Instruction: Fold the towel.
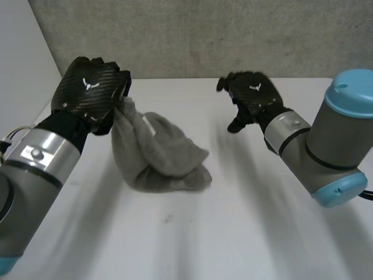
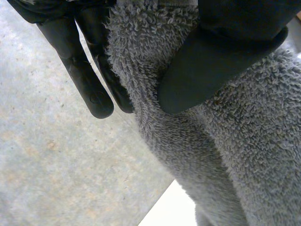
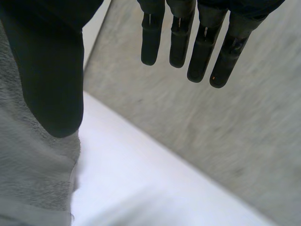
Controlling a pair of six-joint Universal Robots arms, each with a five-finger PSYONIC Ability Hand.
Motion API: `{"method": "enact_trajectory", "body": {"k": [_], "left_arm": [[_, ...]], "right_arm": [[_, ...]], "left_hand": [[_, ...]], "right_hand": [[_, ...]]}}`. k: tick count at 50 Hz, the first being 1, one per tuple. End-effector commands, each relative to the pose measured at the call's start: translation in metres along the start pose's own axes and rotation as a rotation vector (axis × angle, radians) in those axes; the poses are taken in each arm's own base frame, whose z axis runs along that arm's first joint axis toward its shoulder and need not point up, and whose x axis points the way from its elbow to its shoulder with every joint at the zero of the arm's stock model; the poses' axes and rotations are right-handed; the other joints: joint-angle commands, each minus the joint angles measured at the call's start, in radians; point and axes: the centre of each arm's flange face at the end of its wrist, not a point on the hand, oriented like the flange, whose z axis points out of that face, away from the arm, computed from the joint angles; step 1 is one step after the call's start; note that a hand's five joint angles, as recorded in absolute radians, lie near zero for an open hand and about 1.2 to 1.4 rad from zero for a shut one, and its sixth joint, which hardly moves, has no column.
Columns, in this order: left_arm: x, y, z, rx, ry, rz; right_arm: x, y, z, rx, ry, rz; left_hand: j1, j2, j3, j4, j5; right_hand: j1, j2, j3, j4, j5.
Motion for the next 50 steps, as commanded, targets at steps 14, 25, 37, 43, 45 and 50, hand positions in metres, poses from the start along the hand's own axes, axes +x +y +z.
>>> {"method": "enact_trajectory", "body": {"k": [14,25,37,43,45,50], "left_arm": [[-0.011,-0.025,-0.016,0.065,-0.046,0.08],[-0.013,-0.029,-0.016,0.066,-0.074,0.074],[-0.006,-0.042,-0.021,0.077,-0.069,0.063],[-0.007,-0.049,-0.026,0.082,-0.072,0.062],[-0.008,-0.05,-0.027,0.08,-0.073,0.062],[-0.007,-0.048,-0.029,0.068,-0.067,0.06]], "right_arm": [[-0.009,0.034,-0.011,-0.317,-0.153,0.304],[-0.027,0.036,-0.058,-0.4,-0.196,0.286],[-0.074,0.045,-0.073,-0.461,-0.356,0.305],[-0.097,0.062,-0.056,-0.482,-0.4,0.322],[-0.1,0.064,-0.051,-0.477,-0.401,0.33],[-0.094,0.069,-0.034,-0.437,-0.303,0.321]], "left_hand": [[0.22,0.181,0.182,0.178,0.194],[0.22,0.181,0.182,0.178,0.194],[0.22,0.181,0.182,0.178,0.194],[0.22,0.181,0.182,0.178,0.194],[0.22,0.181,0.182,0.178,0.194],[0.22,0.181,0.182,0.178,0.194]], "right_hand": [[0.111,0.062,0.067,0.075,0.085],[0.222,0.174,0.178,0.187,0.196],[0.176,0.127,0.131,0.14,0.15],[0.046,-0.002,0.002,0.011,0.02],[0.043,-0.005,-0.001,0.008,0.017],[0.076,0.027,0.032,0.04,0.05]]}}
